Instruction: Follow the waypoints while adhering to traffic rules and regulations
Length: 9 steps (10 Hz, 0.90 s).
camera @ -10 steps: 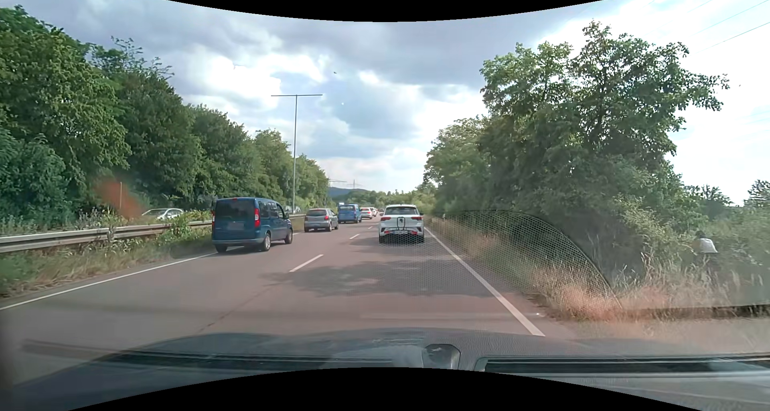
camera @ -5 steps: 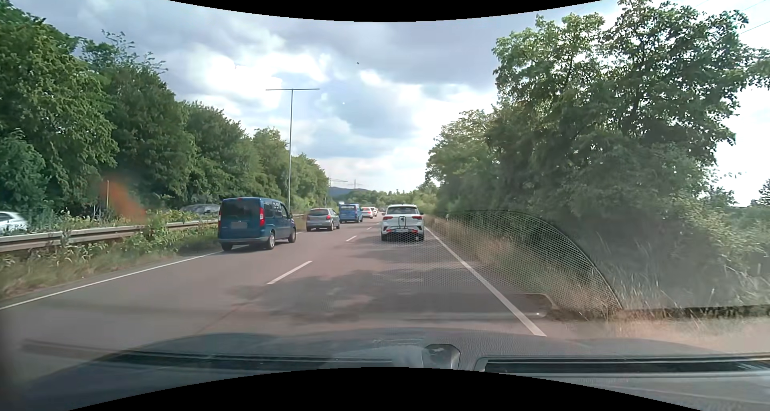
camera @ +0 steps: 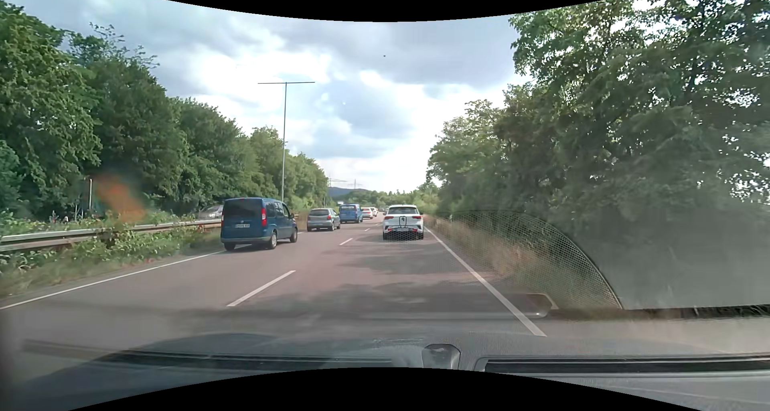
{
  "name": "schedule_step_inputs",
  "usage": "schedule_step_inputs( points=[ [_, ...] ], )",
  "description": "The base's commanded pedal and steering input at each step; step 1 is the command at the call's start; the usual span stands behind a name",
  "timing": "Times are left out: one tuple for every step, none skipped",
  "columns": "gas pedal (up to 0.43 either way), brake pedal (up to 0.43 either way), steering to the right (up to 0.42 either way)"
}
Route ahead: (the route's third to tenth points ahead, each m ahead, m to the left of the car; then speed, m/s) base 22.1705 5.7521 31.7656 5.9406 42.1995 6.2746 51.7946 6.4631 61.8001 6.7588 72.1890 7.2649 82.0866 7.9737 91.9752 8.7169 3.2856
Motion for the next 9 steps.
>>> schedule_step_inputs(
  points=[
    [0.118,0.0,-0.004],
    [0.118,0.0,-0.004],
    [0.118,0.0,-0.004],
    [0.118,0.0,-0.004],
    [0.118,0.0,-0.002],
    [0.118,0.0,-0.001],
    [0.118,0.0,-0.001],
    [0.118,0.0,-0.001],
    [0.118,0.0,-0.001]
  ],
)
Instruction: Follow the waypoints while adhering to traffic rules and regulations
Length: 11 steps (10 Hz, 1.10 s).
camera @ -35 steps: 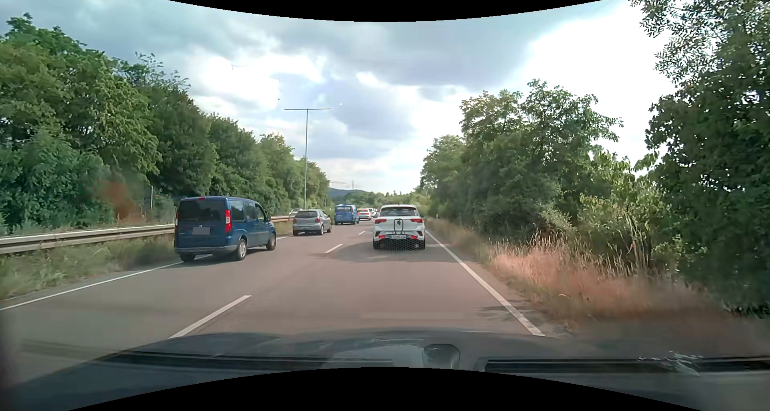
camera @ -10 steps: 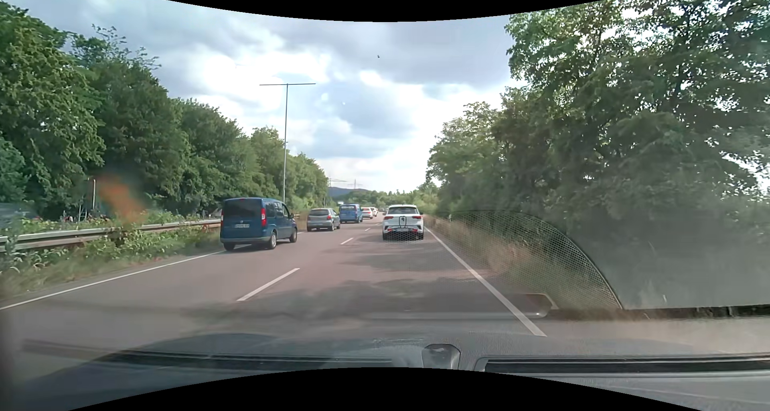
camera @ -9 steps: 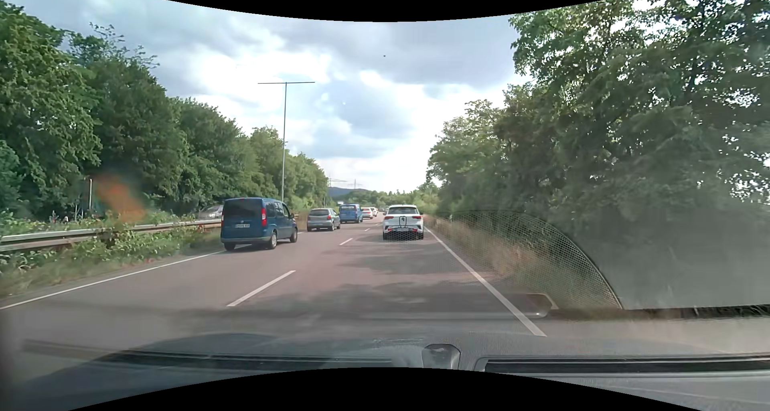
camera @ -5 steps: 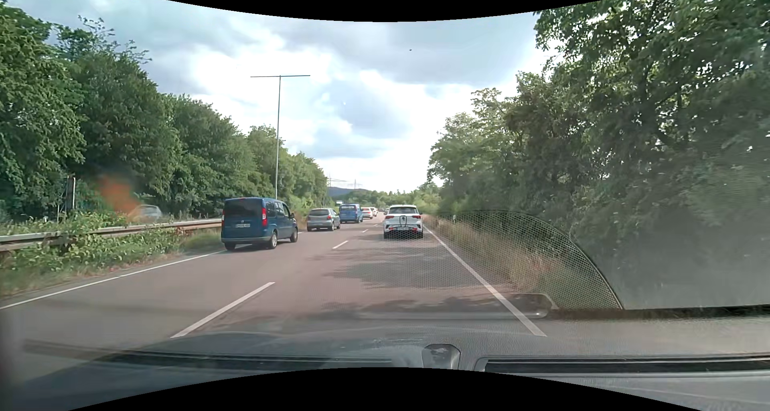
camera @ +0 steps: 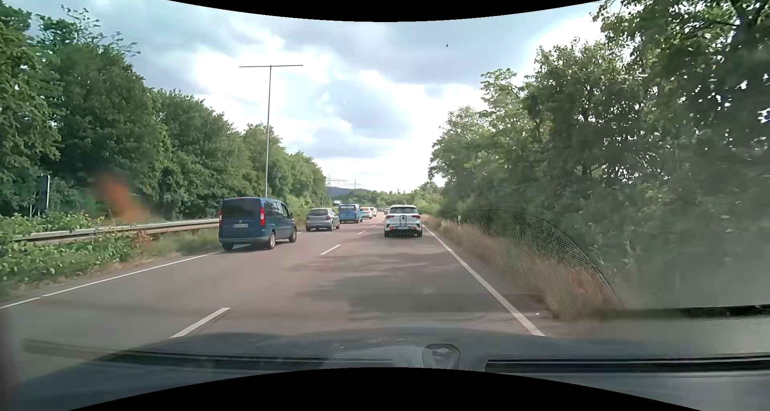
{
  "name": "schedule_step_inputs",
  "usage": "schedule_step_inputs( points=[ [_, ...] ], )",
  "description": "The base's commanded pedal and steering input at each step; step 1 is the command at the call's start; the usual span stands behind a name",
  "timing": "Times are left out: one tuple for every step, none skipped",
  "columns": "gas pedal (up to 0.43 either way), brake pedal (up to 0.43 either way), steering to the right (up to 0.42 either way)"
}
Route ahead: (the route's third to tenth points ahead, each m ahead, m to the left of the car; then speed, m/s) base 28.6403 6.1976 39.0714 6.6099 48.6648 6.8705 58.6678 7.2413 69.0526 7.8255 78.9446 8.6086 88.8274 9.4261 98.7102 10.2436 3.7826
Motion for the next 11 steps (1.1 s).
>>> schedule_step_inputs(
  points=[
    [0.118,0.0,-0.001],
    [0.118,0.0,-0.001],
    [0.118,0.0,-0.001],
    [0.118,0.0,0.002],
    [0.118,0.0,0.004],
    [0.118,0.0,0.004],
    [0.118,0.0,0.004],
    [0.118,0.0,0.004],
    [0.118,0.0,0.004],
    [0.118,0.0,0.004],
    [0.118,0.0,0.003]
  ],
)
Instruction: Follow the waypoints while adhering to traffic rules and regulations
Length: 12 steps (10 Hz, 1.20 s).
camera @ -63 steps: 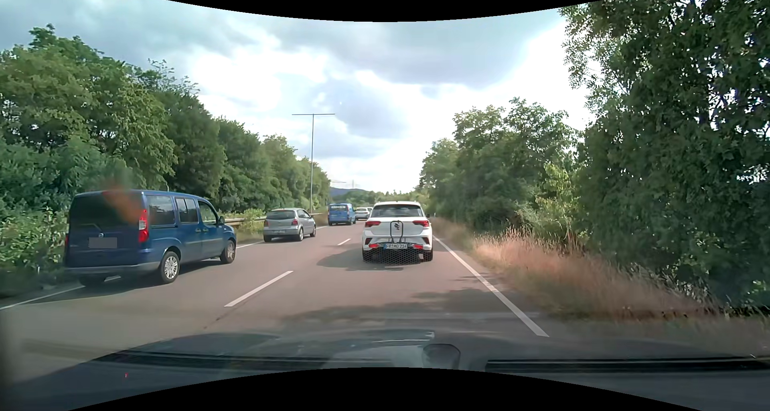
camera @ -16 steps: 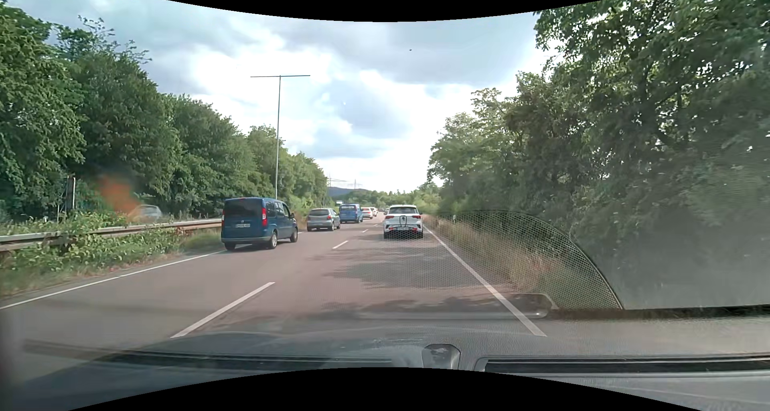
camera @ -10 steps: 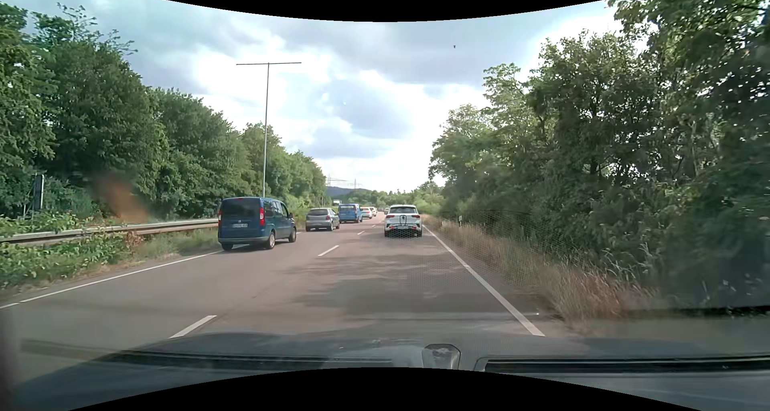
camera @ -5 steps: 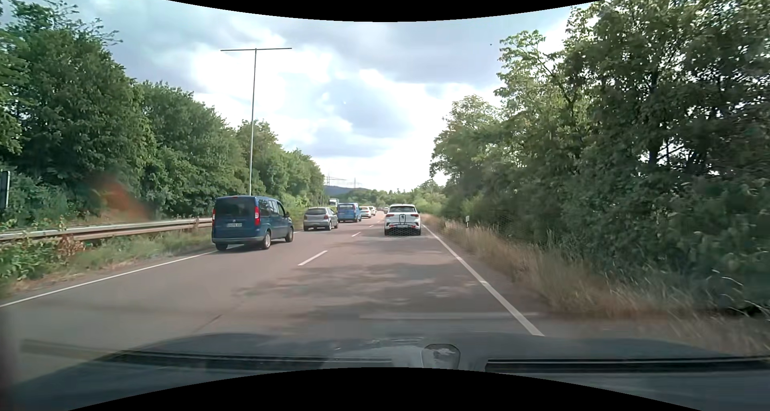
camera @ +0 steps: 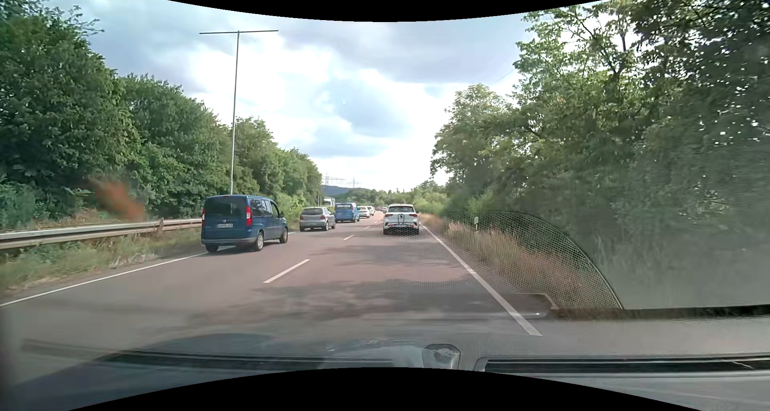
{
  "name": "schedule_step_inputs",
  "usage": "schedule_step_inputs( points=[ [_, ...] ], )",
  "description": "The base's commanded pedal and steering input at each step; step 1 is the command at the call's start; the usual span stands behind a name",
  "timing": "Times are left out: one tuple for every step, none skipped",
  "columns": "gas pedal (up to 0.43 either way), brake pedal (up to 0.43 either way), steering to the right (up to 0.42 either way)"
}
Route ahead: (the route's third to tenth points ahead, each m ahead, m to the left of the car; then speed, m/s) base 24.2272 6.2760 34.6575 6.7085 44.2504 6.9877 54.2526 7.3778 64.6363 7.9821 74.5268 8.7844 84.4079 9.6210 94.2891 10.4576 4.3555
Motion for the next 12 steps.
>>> schedule_step_inputs(
  points=[
    [0.118,0.0,0.002],
    [0.118,0.0,0.0],
    [0.118,0.0,-0.001],
    [0.118,0.0,-0.001],
    [0.118,0.0,-0.001],
    [0.118,0.0,-0.001],
    [0.118,0.0,-0.002],
    [0.11,0.0,-0.001],
    [0.11,0.0,-0.002],
    [0.098,0.0,-0.002],
    [0.079,0.0,-0.002],
    [0.067,0.0,-0.001]
  ],
)
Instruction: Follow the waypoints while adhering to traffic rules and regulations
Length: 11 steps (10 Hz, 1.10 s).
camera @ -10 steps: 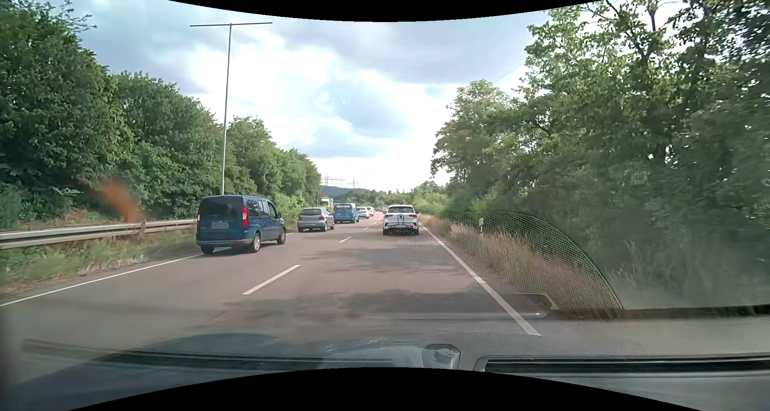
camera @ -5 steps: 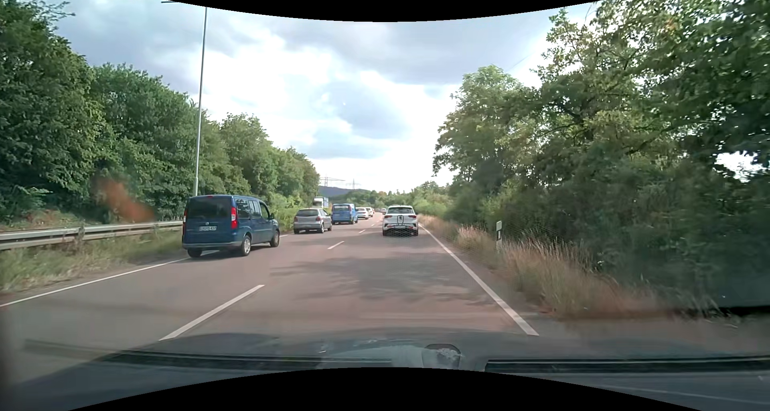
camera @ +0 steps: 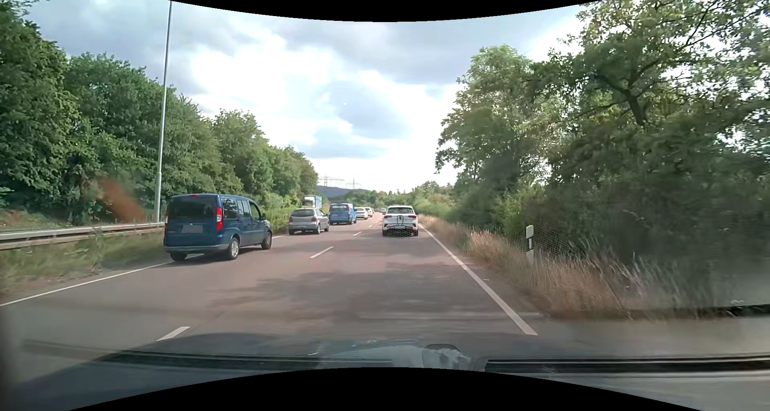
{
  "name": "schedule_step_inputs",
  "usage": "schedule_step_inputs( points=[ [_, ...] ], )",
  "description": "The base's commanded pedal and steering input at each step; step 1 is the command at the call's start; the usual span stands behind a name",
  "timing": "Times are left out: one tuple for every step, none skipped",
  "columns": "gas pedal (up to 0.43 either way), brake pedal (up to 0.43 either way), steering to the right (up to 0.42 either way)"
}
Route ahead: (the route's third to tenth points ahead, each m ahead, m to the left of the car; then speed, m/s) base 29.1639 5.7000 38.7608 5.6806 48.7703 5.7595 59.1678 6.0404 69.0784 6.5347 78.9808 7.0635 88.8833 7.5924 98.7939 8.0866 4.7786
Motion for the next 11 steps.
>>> schedule_step_inputs(
  points=[
    [0.067,0.0,-0.002],
    [0.059,0.0,-0.004],
    [0.047,0.0,-0.006],
    [0.047,0.0,-0.006],
    [0.047,0.0,-0.005],
    [0.047,0.0,-0.006],
    [0.047,0.0,-0.006],
    [0.047,0.0,-0.006],
    [0.047,0.0,-0.006],
    [0.039,0.0,-0.006],
    [0.039,0.0,-0.006]
  ],
)
